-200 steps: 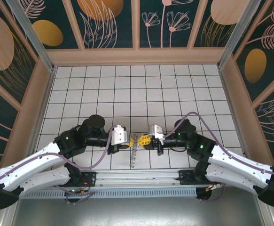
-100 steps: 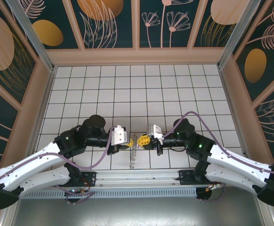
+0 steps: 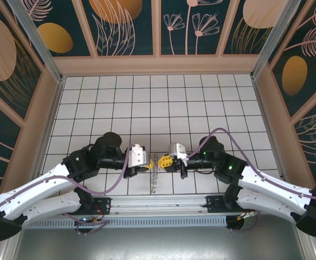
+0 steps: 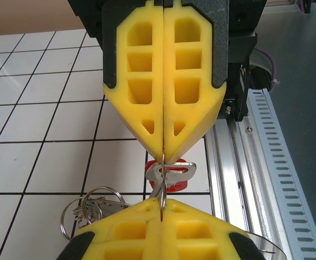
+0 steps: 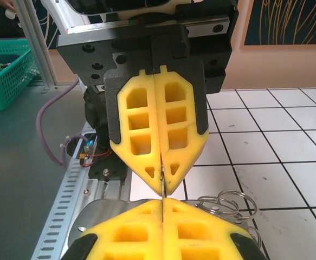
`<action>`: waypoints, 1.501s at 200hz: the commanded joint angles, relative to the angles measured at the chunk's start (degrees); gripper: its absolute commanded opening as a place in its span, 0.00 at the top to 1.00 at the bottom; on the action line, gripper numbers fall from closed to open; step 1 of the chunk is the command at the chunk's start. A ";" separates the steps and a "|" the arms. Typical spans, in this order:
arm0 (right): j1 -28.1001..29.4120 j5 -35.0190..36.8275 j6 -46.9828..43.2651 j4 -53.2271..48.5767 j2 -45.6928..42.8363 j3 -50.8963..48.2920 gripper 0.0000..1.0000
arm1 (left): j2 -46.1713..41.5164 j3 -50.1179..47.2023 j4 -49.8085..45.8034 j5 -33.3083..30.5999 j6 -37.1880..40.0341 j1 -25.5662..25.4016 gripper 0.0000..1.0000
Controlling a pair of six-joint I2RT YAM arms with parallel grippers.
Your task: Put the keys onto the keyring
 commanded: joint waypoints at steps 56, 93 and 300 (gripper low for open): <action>0.01 -2.49 0.13 0.62 1.15 1.15 1.00 | -0.56 2.12 6.51 1.41 0.27 -0.27 1.00; 0.03 -2.38 0.35 0.73 0.84 1.08 1.00 | -0.52 2.13 6.49 1.34 0.23 -0.31 1.00; -0.99 -3.09 3.94 -0.91 5.57 4.62 1.00 | 0.23 3.03 4.82 -1.03 1.44 -1.99 1.00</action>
